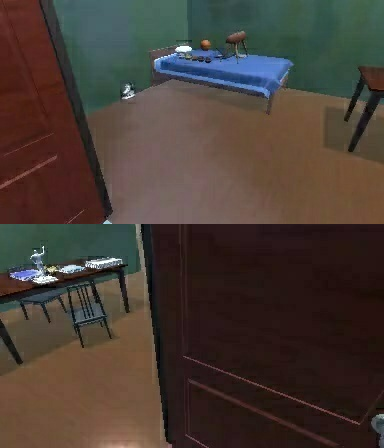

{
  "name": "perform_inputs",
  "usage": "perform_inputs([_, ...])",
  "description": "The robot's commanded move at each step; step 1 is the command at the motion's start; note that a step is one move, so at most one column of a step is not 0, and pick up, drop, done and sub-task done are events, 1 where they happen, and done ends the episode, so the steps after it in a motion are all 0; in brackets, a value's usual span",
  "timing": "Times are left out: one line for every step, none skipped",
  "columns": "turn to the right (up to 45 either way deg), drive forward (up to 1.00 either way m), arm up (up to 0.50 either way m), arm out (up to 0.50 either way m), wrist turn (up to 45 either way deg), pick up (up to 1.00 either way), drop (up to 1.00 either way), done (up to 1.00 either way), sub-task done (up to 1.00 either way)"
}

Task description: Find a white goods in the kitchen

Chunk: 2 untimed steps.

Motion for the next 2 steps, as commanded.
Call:
perform_inputs([45.0, 0.0, 0.0, 0.0, 0.0, 0.0, 0.0, 0.0, 0.0])
perform_inputs([9.0, 0.0, 0.0, 0.0, 0.0, 0.0, 0.0, 0.0, 0.0])
